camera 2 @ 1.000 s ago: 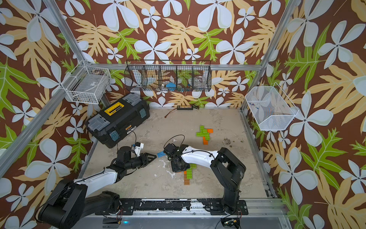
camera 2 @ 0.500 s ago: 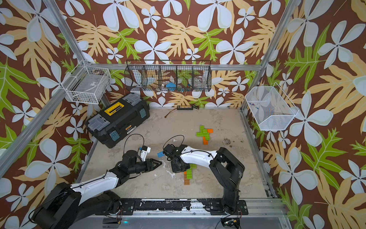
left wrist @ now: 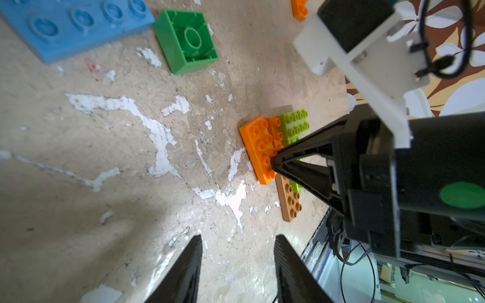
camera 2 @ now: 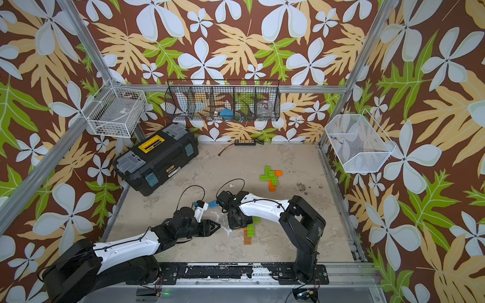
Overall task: Assemble a small pinwheel with lego
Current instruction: Pick up the lego brick from the center of the board, then assemble the lego brick with the lego brick.
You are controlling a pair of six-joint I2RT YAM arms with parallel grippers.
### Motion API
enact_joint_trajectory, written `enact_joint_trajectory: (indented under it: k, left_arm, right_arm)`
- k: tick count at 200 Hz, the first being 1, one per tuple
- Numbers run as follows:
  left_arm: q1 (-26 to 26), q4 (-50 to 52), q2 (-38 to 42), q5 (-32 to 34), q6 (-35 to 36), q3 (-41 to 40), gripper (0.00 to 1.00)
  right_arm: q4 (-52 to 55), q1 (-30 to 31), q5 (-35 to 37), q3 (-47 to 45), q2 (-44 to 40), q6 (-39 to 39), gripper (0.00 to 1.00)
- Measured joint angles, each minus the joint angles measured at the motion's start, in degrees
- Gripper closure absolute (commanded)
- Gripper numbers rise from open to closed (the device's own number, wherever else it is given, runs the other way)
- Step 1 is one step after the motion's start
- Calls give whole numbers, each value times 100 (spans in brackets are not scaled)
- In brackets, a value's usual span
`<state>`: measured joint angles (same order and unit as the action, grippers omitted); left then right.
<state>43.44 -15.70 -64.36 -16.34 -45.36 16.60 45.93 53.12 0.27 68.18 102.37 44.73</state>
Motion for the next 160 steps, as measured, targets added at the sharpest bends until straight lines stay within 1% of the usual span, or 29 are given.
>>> enact_joint_trajectory:
  k: [39,79,121,160]
  left_arm:
    - [2,131,-46,131,188,197,52]
    - [111,210,-192,149,352,343,52]
    - [236,223,-280,149,378,361,52]
    - [247,225,-289,149,413,361,52]
  right_arm:
    - [-4,-13,164,57,-243,153,91]
    - [-20,-149,286,-164,-262,348,91]
    - [-120,-249,317,-315,-295,514,91]
    - [-179,-302,317,-348,-310,586,91]
